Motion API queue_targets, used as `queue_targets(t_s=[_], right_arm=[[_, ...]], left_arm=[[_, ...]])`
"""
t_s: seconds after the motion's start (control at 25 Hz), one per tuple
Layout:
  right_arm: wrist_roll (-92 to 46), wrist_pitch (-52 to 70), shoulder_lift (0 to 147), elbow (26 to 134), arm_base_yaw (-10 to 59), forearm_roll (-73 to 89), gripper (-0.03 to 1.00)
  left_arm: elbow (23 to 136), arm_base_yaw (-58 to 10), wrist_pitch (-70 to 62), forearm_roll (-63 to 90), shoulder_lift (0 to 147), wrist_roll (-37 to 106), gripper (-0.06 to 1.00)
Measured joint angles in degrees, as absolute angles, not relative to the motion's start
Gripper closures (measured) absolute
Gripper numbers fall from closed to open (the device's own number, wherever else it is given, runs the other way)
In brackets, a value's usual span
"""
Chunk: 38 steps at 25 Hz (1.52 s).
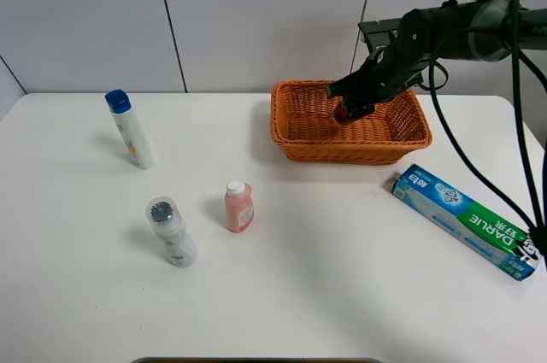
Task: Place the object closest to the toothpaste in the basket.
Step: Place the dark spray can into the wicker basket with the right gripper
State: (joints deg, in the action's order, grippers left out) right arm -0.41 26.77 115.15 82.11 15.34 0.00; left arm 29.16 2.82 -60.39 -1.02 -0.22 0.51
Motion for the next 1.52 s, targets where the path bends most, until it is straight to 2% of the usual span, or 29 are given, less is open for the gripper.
queue_targets(t_s=[0.4, 1.36, 1.44, 1.52], right_arm=[[-0.85, 24.36, 119.54, 82.18, 15.39, 0.00, 0.67], [-0.85, 24.36, 119.54, 82.29, 15.81, 0.00, 0.67], [-0.85, 24.24, 119.54, 82.29, 15.81, 0.00, 0.60], [-0.85, 23.67, 119.55, 82.29, 15.81, 0.00, 0.48]], left_arm=[[29.16, 2.82, -60.39, -1.02, -0.22, 0.51, 0.00], [29.16, 2.82, -60.39, -0.97, -0.22, 0.51, 0.00], [29.16, 2.82, -60.39, -0.97, -0.22, 0.51, 0.00], [29.16, 2.82, -60.39, -0.97, -0.22, 0.51, 0.00]])
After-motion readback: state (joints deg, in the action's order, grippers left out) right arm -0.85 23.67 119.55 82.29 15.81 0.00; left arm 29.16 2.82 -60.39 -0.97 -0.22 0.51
